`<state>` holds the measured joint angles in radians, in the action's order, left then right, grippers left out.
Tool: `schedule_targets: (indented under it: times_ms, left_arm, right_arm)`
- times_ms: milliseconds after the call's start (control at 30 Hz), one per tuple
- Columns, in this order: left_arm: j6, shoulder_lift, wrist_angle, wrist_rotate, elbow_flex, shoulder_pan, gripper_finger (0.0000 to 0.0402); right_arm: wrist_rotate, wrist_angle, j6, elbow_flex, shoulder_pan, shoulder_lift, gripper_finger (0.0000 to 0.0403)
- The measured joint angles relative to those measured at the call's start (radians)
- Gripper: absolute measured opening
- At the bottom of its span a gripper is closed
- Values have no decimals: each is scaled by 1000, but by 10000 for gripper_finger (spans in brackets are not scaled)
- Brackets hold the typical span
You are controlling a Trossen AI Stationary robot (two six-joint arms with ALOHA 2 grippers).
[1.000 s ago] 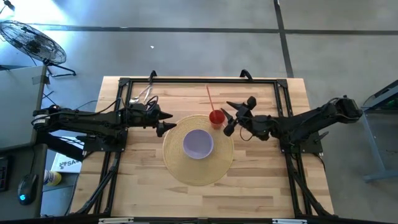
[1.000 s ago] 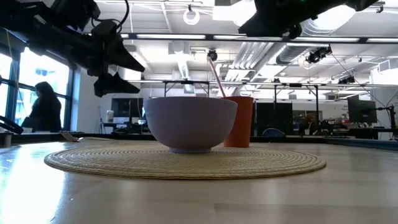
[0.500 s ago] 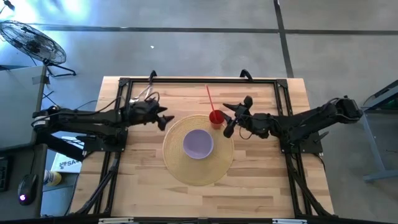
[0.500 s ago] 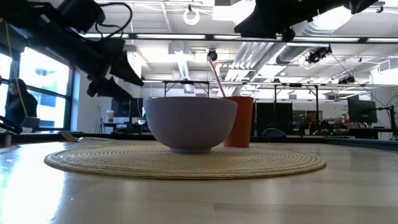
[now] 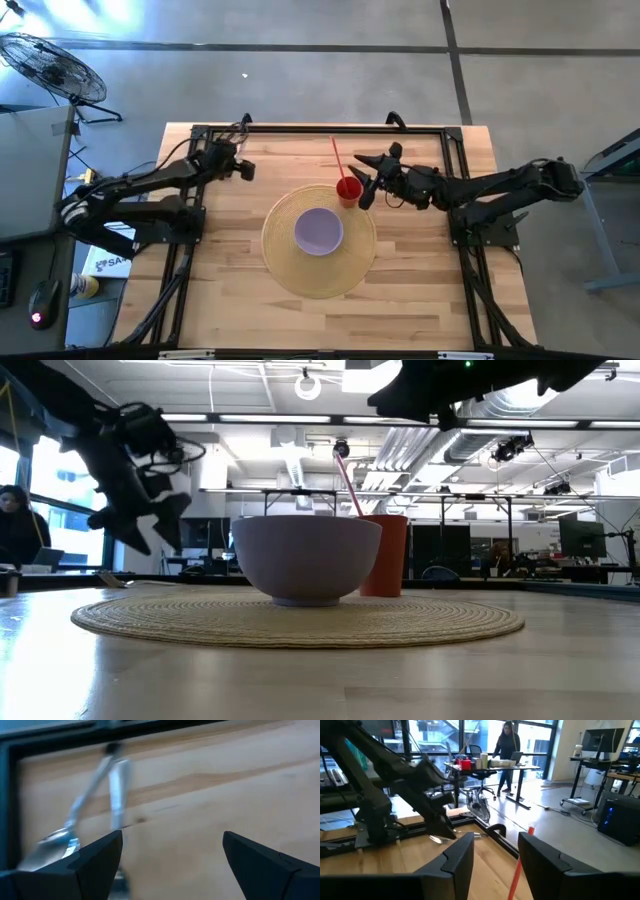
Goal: Pick & Place Utensil
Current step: Put the silver fork into the violet bowl
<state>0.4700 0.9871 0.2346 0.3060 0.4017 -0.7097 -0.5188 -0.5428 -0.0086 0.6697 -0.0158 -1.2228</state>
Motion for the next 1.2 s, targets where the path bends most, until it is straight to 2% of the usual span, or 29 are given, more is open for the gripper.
schedule_targets:
  times_ms: [200,333,467,567,767,933,1000,1200]
  left_arm:
    - [-23,148,-74,14,-1,-112,340]
    - [-72,221,-154,-20,0,-154,340]
    - [-73,237,-70,-39,47,-155,334]
    - [-74,242,-8,-63,77,-155,308]
    - [-49,241,25,-28,97,-155,232]
    - [-7,256,23,-37,96,-155,196]
    - [10,282,18,-14,96,-154,191]
    - [27,395,-67,182,96,-104,191]
  right_arm:
    - [21,-25,0,0,-34,0,140]
    - [21,-53,0,0,-51,0,140]
    - [23,-88,-17,0,-71,0,140]
    - [23,-119,-48,0,-86,0,139]
    - [35,-177,-57,0,-117,0,139]
    - [103,-229,-63,0,-140,0,139]
    - [124,-248,-74,0,-147,0,139]
    - [138,-297,-118,0,-167,0,139]
